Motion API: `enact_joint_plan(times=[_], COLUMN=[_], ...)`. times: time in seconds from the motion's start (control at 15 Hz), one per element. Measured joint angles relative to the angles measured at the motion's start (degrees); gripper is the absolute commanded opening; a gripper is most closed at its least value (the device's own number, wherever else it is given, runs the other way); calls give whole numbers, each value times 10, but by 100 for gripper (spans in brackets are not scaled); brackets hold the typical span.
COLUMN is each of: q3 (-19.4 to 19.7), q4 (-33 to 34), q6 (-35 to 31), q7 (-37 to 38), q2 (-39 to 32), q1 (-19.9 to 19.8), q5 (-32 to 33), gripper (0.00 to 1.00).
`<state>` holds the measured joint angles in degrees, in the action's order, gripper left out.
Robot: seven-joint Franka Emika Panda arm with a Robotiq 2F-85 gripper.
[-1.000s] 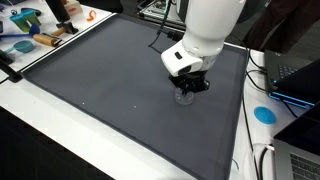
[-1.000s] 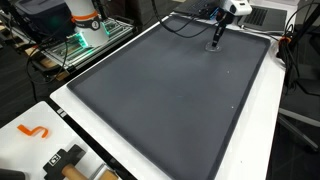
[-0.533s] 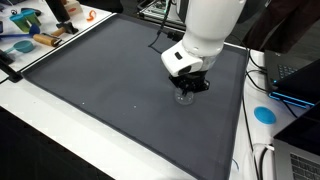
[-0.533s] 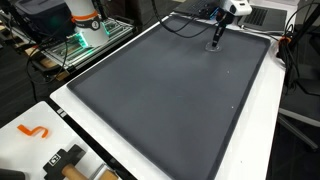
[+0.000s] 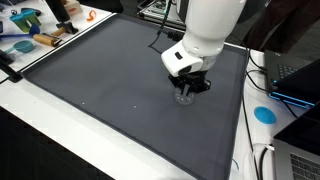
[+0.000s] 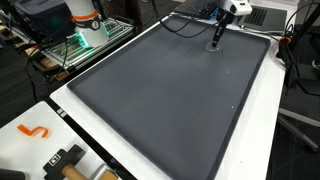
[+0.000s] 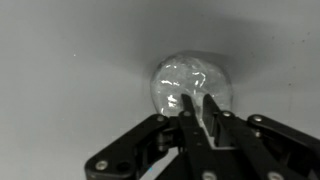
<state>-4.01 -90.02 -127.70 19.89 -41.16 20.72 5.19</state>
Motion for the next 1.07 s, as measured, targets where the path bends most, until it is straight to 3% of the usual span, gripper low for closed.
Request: enact_joint_plan(times=[0.4, 0.47, 0.73, 1.07], q3=[-3, -4, -10, -21], q4=[4, 5, 19, 42], q6=[0, 0, 15, 81], q7=[0, 0, -3, -30], q2=[0, 0, 4, 27], q1=[0, 0, 0, -1], q5=[-1, -1, -1, -3], gripper=[95, 100, 100, 100])
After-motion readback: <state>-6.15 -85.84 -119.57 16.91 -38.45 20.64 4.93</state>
